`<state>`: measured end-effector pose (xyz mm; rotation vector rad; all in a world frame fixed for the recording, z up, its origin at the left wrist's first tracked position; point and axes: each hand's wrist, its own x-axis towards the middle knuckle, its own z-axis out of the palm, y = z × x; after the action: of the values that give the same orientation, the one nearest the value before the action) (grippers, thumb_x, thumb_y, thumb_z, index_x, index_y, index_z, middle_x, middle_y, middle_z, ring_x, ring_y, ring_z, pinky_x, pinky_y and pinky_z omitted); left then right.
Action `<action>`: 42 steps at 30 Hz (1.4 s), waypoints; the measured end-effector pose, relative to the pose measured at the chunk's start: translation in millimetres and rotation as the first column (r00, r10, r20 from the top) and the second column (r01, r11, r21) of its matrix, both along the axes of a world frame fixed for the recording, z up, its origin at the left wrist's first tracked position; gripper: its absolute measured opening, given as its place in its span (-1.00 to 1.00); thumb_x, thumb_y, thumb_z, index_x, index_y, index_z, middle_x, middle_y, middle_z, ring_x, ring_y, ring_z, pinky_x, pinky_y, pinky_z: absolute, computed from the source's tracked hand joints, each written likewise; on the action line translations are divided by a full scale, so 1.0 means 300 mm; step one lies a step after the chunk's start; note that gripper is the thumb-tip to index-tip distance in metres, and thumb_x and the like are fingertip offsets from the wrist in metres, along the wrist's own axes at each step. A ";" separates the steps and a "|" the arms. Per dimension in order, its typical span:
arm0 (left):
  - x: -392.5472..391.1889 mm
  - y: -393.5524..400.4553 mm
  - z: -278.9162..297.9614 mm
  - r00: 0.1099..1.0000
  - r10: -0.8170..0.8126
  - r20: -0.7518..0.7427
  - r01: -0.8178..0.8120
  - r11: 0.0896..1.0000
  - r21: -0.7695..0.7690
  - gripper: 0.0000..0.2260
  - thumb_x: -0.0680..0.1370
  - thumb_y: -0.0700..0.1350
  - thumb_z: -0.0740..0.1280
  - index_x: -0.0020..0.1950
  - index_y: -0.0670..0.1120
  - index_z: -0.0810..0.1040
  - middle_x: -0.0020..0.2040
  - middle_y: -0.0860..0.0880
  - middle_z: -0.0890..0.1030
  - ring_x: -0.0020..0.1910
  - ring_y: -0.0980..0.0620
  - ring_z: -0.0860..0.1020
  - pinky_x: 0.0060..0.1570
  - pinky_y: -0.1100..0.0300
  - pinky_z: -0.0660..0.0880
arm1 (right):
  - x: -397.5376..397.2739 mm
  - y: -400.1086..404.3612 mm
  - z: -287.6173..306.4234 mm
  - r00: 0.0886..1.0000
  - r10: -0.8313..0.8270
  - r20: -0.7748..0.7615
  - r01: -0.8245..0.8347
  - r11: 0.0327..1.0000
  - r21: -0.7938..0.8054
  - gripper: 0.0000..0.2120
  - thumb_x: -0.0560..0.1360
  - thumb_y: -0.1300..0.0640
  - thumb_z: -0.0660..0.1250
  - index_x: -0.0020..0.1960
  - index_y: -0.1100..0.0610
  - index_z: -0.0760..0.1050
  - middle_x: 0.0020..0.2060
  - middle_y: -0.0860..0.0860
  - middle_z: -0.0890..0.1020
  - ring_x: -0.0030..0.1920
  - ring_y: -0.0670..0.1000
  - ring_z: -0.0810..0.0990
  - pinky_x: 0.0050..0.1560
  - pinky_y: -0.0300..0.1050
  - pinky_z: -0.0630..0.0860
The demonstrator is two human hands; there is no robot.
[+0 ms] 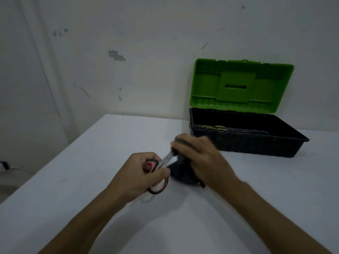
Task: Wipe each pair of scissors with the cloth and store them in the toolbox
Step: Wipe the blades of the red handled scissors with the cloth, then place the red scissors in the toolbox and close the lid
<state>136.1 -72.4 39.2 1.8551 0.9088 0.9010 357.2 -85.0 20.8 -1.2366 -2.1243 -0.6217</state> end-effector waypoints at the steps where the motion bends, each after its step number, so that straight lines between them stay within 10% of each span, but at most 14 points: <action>1: -0.015 -0.004 0.004 1.000 -0.005 0.001 0.005 1.000 0.001 -0.80 0.48 -0.19 0.46 -0.29 -0.18 0.52 -0.48 -0.04 0.37 -0.54 0.10 0.31 -0.56 0.36 0.27 | 0.037 0.022 0.010 0.996 -0.061 -0.067 0.062 0.998 0.004 -0.60 0.52 0.38 0.18 0.29 0.15 0.54 0.27 0.11 0.54 -0.02 0.20 0.51 0.04 0.09 0.52; 7: -0.057 0.018 0.019 0.994 0.109 -0.031 -0.108 0.994 0.007 -0.81 0.47 -0.13 0.46 -0.23 -0.21 0.56 -0.45 -0.08 0.40 -0.54 0.09 0.31 -0.56 0.33 0.27 | -0.006 -0.032 0.092 0.941 -0.101 -0.324 0.149 0.981 0.127 -0.42 0.37 0.46 0.39 0.36 0.18 0.49 0.29 0.10 0.52 0.11 0.15 0.50 0.17 -0.03 0.47; 11: -0.057 -0.014 0.033 0.994 0.109 -0.003 -0.107 0.986 0.124 -0.83 0.46 -0.13 0.47 -0.26 -0.16 0.56 -0.45 -0.05 0.38 -0.50 0.07 0.30 -0.49 0.30 0.29 | -0.125 -0.049 0.068 0.988 0.155 -0.014 -0.151 0.978 0.146 -0.57 0.45 0.40 0.36 0.29 0.13 0.56 0.30 0.08 0.54 0.01 0.16 0.54 0.04 -0.01 0.50; 14: -0.098 -0.035 0.052 0.996 0.086 0.005 -0.086 0.983 0.164 -0.83 0.46 -0.13 0.47 -0.26 -0.16 0.56 -0.46 -0.05 0.39 -0.50 0.08 0.32 -0.50 0.31 0.30 | -0.085 0.008 0.053 0.981 0.092 -0.168 -0.074 0.991 0.108 -0.51 0.42 0.42 0.34 0.31 0.11 0.55 0.32 0.03 0.52 0.08 0.12 0.54 0.16 -0.07 0.47; 17: -0.154 -0.016 0.070 0.995 0.096 0.026 -0.098 0.991 0.089 -0.82 0.48 -0.17 0.46 -0.29 -0.15 0.53 -0.49 -0.02 0.44 -0.55 0.13 0.37 -0.54 0.34 0.33 | -0.046 0.063 0.068 0.885 -0.158 -0.438 0.097 0.983 -0.158 -0.41 0.37 0.39 0.36 0.35 0.00 0.51 0.33 -0.07 0.50 0.26 0.04 0.50 0.31 -0.09 0.41; 21: -0.166 0.057 0.093 0.984 0.154 0.093 -0.157 0.987 0.029 -0.85 0.51 -0.14 0.42 -0.22 -0.16 0.56 -0.43 -0.08 0.60 -0.47 0.06 0.51 -0.45 0.23 0.44 | -0.081 0.039 0.066 0.910 -0.156 -0.384 -0.068 0.858 -0.510 -0.45 0.43 -0.06 0.47 0.37 -0.27 0.41 0.39 -0.23 0.36 0.38 -0.24 0.30 0.38 -0.19 0.29; 29: 0.098 0.202 0.128 0.969 0.160 0.191 -0.160 0.987 -0.012 -0.74 0.58 -0.08 0.33 -0.17 -0.26 0.45 -0.35 -0.08 0.53 -0.41 0.19 0.48 -0.33 0.32 0.42 | -0.080 0.016 0.194 0.679 -0.189 -0.709 -0.279 0.827 -0.488 -0.88 0.52 -0.05 0.37 -0.11 -0.07 0.66 -0.19 -0.17 0.69 -0.12 -0.11 0.64 -0.02 0.04 0.60; 37: 0.531 0.323 0.220 0.974 -0.060 0.217 0.073 0.996 -0.055 -0.79 0.61 -0.08 0.28 -0.15 -0.15 0.60 -0.34 0.00 0.55 -0.37 0.16 0.49 -0.39 0.37 0.41 | 0.235 0.085 0.308 0.651 -0.399 -0.646 0.047 0.870 -0.491 -0.93 0.44 0.04 0.49 -0.08 -0.04 0.65 -0.28 -0.14 0.69 -0.25 -0.21 0.65 -0.15 -0.13 0.63; 42: 0.720 0.440 0.246 0.973 -0.080 -0.215 0.102 0.990 0.098 -0.64 0.62 0.00 0.26 -0.36 0.07 0.61 -0.52 0.20 0.59 -0.50 0.32 0.51 -0.36 0.34 0.38 | 0.534 0.161 0.373 0.714 -0.630 -0.304 0.456 0.749 -0.480 -0.91 0.45 0.02 0.45 -0.04 -0.07 0.68 -0.22 -0.16 0.69 -0.22 -0.19 0.61 -0.13 -0.23 0.53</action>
<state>352.0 59.8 112.9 2.0986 0.9085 0.7187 517.3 -36.6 132.6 -2.0519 -1.4908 -0.1159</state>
